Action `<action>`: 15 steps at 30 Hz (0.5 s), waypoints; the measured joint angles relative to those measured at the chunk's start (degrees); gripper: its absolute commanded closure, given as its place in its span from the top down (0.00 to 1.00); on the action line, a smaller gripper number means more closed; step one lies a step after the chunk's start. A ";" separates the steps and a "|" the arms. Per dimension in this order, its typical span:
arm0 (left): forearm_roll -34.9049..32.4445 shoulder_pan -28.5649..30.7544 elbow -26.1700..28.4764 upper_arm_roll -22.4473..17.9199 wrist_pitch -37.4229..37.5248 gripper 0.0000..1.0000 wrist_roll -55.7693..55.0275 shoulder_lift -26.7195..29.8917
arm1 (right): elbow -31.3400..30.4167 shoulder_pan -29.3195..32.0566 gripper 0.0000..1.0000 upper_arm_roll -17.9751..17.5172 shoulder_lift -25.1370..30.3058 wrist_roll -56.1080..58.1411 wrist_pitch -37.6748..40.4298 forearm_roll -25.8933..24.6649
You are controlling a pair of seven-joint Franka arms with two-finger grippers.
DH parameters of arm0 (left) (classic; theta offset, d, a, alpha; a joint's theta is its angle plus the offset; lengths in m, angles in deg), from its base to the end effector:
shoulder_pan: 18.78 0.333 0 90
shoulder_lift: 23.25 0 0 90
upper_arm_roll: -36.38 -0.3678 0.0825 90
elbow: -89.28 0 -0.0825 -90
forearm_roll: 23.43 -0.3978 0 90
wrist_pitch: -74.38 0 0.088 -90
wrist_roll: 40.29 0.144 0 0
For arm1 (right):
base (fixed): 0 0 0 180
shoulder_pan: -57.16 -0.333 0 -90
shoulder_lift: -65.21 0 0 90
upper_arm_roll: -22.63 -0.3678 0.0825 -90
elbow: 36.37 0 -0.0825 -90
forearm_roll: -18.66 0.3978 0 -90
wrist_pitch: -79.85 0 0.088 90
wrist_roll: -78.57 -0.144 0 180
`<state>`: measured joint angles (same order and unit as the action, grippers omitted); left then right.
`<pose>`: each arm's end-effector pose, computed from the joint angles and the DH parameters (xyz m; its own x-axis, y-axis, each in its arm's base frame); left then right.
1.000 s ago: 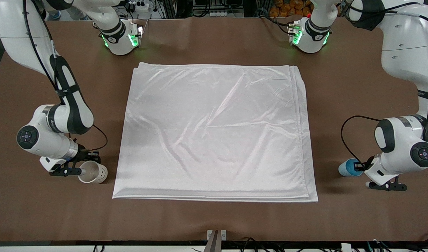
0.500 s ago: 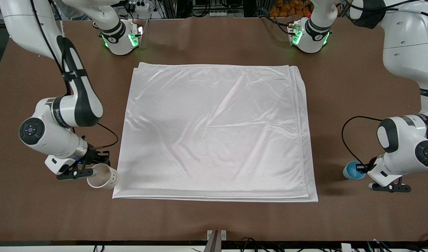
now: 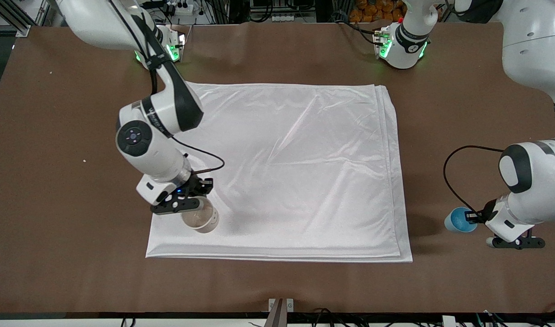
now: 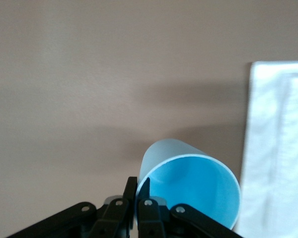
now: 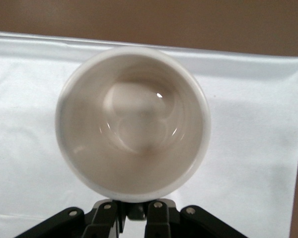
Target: Place blue cup into white mug on cloth
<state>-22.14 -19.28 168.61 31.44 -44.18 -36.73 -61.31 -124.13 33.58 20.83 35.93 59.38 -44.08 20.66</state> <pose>0.7725 0.0445 0.3211 0.9998 0.0067 0.0206 0.0074 -0.9994 -0.0344 0.6766 0.3197 0.3739 0.9919 0.0808 0.0976 0.0890 -0.9926 -0.0832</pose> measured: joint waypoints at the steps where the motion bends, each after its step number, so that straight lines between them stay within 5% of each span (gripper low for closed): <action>1: 0.00 -0.54 -0.01 0.08 0.62 0.00 -0.88 0.54 | 0.12 -0.75 0.00 0.01 -0.11 -0.90 -0.01 0.00; 15: 0.15 -7.84 -0.01 0.65 4.55 0.00 -9.49 2.93 | 0.52 -11.82 0.00 0.02 -4.59 -10.09 -4.56 0.00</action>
<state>-21.99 -27.12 168.60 32.09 -39.64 -46.22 -58.38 -123.61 21.77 20.84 31.34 49.29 -48.65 20.66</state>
